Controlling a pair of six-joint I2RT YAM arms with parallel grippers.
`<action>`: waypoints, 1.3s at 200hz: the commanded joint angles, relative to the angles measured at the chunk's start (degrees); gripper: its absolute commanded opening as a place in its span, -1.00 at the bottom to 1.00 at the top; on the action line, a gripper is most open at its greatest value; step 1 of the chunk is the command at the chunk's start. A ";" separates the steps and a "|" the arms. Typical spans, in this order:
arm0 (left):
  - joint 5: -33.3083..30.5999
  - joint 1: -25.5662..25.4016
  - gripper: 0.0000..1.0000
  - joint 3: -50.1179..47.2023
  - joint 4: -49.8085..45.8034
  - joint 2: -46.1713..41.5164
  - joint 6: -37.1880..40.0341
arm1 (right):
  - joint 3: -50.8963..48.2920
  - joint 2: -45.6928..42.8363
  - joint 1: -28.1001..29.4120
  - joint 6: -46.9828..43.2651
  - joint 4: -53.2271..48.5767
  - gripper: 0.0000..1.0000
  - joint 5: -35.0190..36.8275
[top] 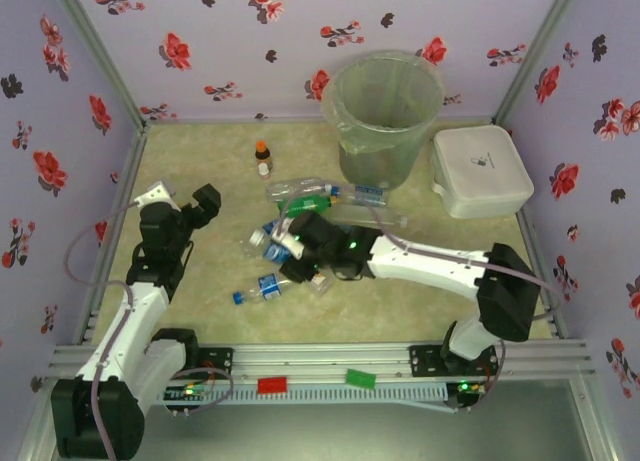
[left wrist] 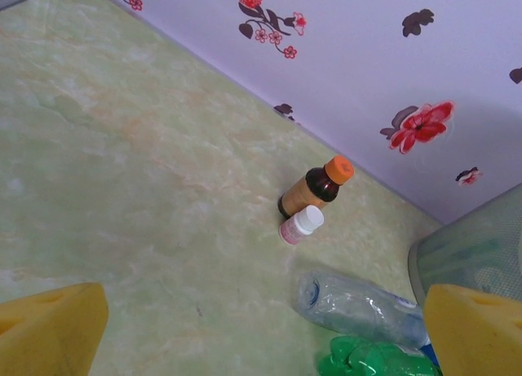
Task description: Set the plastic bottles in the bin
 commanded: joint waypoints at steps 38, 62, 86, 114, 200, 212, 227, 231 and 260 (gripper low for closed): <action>5.49 0.43 0.99 0.95 6.21 4.41 -1.02 | 7.45 -1.67 -10.39 7.45 10.37 -0.22 10.58; 7.78 0.17 0.99 1.98 6.93 7.12 -1.06 | 11.64 -1.35 -14.90 6.56 12.09 -0.22 13.21; 10.72 -0.32 0.99 3.58 5.17 9.43 0.38 | 17.93 0.32 -20.75 5.07 10.55 -0.23 13.41; 11.43 -1.45 0.99 5.67 0.08 10.78 3.03 | 25.48 3.56 -27.51 4.54 10.49 -0.23 12.63; 11.43 -5.23 0.99 4.26 0.29 11.37 4.61 | 53.19 22.72 -41.59 4.01 -3.27 -0.20 12.41; 11.34 -5.52 0.99 4.47 0.38 12.12 4.72 | 53.53 24.32 -42.09 4.09 -4.18 -0.19 12.86; 11.32 -5.88 0.99 4.73 0.60 12.93 4.88 | 52.96 25.47 -42.62 4.59 -4.51 -0.16 12.96; 11.26 -5.91 0.99 4.79 0.60 13.05 4.94 | 52.78 25.83 -42.70 4.79 -4.59 -0.16 12.86; 11.25 -7.23 0.99 5.72 -0.13 14.18 6.56 | 52.43 27.79 -42.97 6.51 -5.13 -0.08 11.62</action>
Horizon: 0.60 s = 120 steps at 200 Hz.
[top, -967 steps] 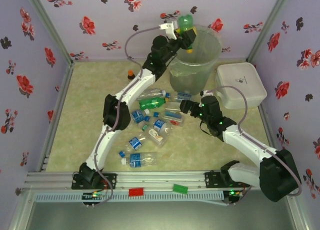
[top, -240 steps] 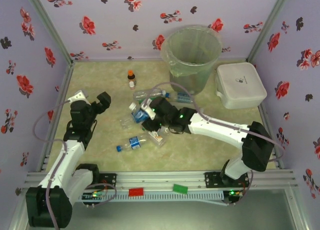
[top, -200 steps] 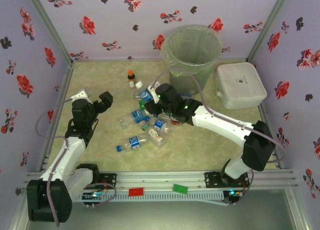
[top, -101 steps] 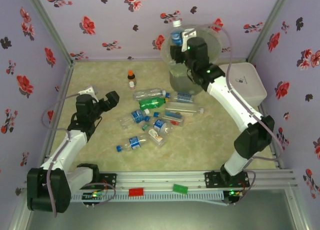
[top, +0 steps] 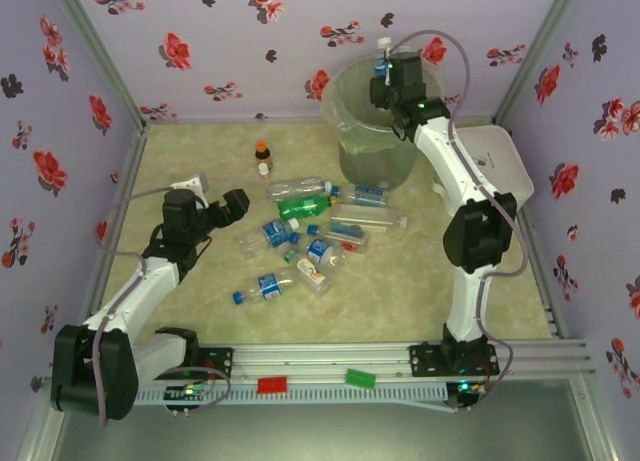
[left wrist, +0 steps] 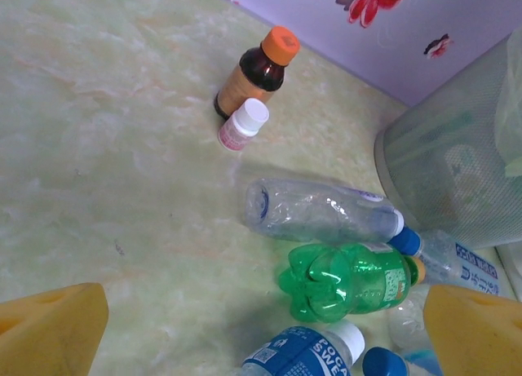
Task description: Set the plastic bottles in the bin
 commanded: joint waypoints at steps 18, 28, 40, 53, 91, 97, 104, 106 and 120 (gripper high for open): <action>0.74 -2.17 0.99 2.46 -2.00 1.04 3.77 | 0.85 1.39 0.00 2.67 -1.09 0.08 -0.96; 0.74 -2.61 0.99 2.75 -2.71 0.94 4.48 | 1.11 1.42 0.03 2.94 -1.09 0.21 -0.83; 0.66 -2.94 0.99 2.92 -3.50 0.88 5.17 | 1.51 1.29 -0.06 3.22 -1.00 0.42 -0.55; 0.52 -3.05 0.99 2.98 -4.06 0.70 5.69 | 2.07 0.78 -0.04 3.39 -1.01 0.64 -0.27; 0.57 -3.56 0.99 3.70 -5.91 0.10 7.14 | 2.57 -2.81 -0.06 4.09 -0.65 0.99 -1.52; 0.52 -3.72 1.00 3.84 -6.30 -0.09 7.37 | 2.43 -3.58 -0.04 4.25 -0.79 0.99 -1.86; 0.49 -3.90 1.00 4.05 -6.91 -0.23 7.51 | 2.06 -4.75 -0.02 4.54 -0.83 0.99 -2.43; 0.44 -3.89 0.99 4.11 -7.09 -0.26 7.52 | 1.83 -5.09 -0.02 4.61 -0.84 0.99 -2.56; -0.82 -4.15 0.99 4.39 -8.72 -0.79 7.69 | -0.41 -8.16 0.05 5.68 -0.16 0.99 -3.75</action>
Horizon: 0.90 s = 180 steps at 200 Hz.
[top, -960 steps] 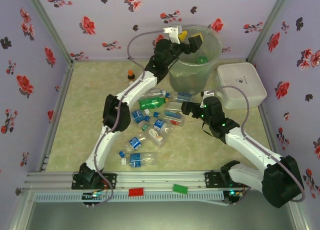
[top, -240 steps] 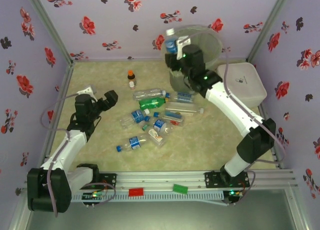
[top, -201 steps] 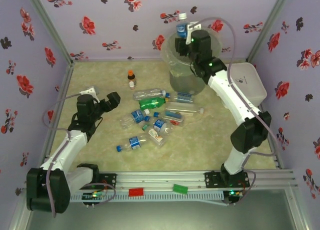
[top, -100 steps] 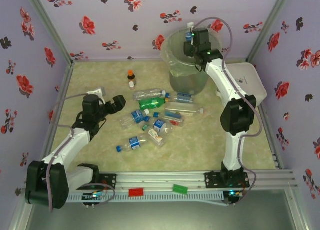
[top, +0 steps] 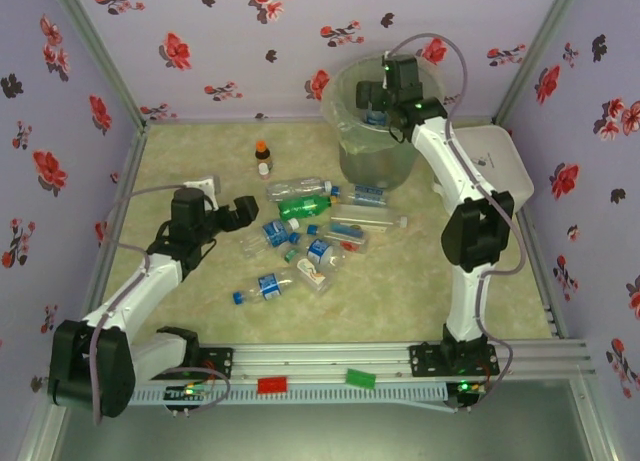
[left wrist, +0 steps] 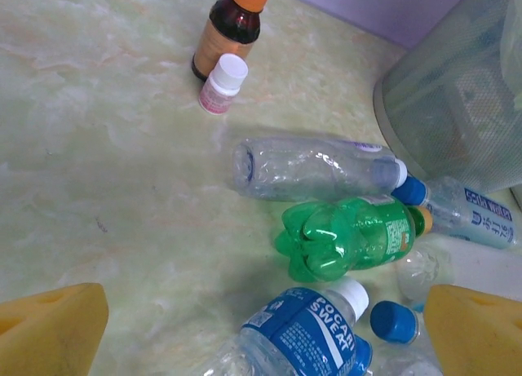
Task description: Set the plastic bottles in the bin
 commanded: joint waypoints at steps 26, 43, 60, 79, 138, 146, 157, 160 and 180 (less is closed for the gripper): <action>-3.83 -1.75 1.00 1.89 -6.89 -3.69 2.67 | -10.57 -15.78 0.07 4.82 5.93 0.99 -5.46; -5.73 -2.66 0.99 1.02 -9.02 -5.86 2.55 | -18.60 -21.68 0.30 6.93 8.85 0.99 -7.55; -6.01 -3.78 0.99 -0.09 -10.69 -7.78 2.26 | -26.99 -27.31 0.84 8.45 11.05 0.99 -9.80; -6.07 -5.63 0.99 -0.89 -13.59 -9.16 2.14 | -36.00 -33.44 2.40 10.16 12.91 0.99 -9.99; -6.14 -14.22 1.00 -6.47 -20.80 -12.54 -2.86 | -59.58 -46.84 11.09 17.26 16.89 0.99 -5.93; -6.15 -15.15 1.00 -7.60 -20.90 -12.75 -4.29 | -61.62 -47.92 11.71 18.46 17.62 0.99 -5.93; -6.15 -16.62 1.00 -8.83 -20.55 -12.80 -5.79 | -64.60 -49.10 12.27 20.61 20.20 0.99 -7.08; -6.11 -17.17 1.00 -9.12 -20.40 -12.72 -6.09 | -65.40 -49.31 12.36 21.19 20.92 0.99 -7.52; -6.11 -20.03 0.99 -10.11 -19.34 -11.82 -6.78 | -68.43 -49.56 13.34 24.01 23.09 0.99 -8.70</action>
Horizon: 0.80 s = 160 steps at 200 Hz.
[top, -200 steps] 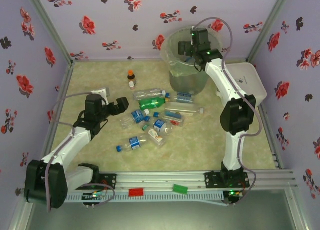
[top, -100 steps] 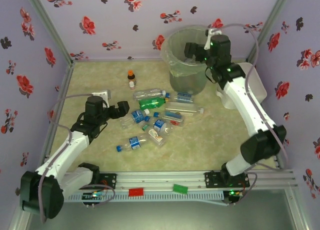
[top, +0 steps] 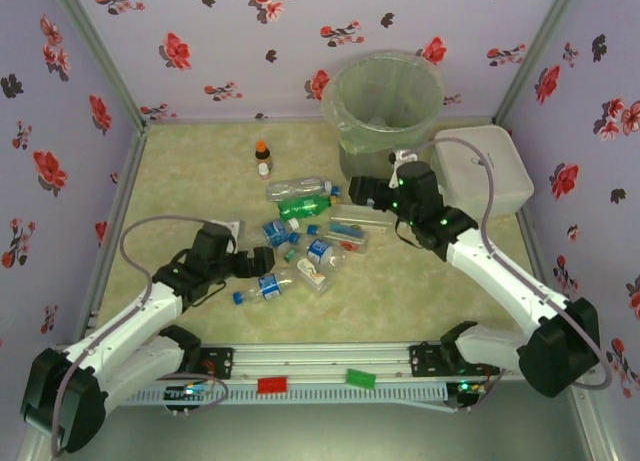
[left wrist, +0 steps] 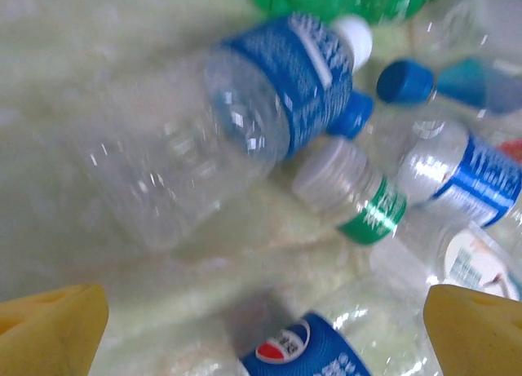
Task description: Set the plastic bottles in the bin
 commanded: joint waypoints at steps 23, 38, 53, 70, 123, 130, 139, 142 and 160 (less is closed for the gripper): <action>-0.80 -5.70 1.00 -1.50 0.28 2.65 -3.28 | -5.27 -0.29 2.24 7.30 8.33 0.99 -0.48; -0.83 -7.37 0.99 -1.15 0.11 4.81 -3.36 | -5.71 1.10 2.29 8.37 9.79 0.99 -1.21; -1.45 -9.38 1.00 -0.69 -0.34 6.99 -3.25 | -5.62 2.55 2.45 8.88 10.84 0.99 -1.96; -2.84 -12.33 0.99 0.20 -1.65 9.09 -3.17 | -5.30 4.01 2.63 9.16 11.90 0.99 -2.86; -8.43 -21.53 1.00 2.84 -6.12 13.93 -5.06 | -4.44 6.30 2.84 8.93 12.73 0.99 -3.65; -8.48 -22.02 0.99 2.98 -6.50 14.47 -5.37 | -4.40 6.39 2.90 8.77 12.71 0.99 -3.71; -8.46 -22.36 0.99 3.07 -6.74 15.05 -5.71 | -4.39 6.40 2.90 8.73 12.71 0.99 -3.67; -8.45 -22.56 0.99 3.07 -6.76 15.28 -5.84 | -4.39 6.40 2.90 8.68 12.69 0.99 -3.68; -8.62 -23.29 1.00 3.25 -6.68 16.49 -6.27 | -4.48 6.16 2.90 8.46 12.46 0.99 -3.49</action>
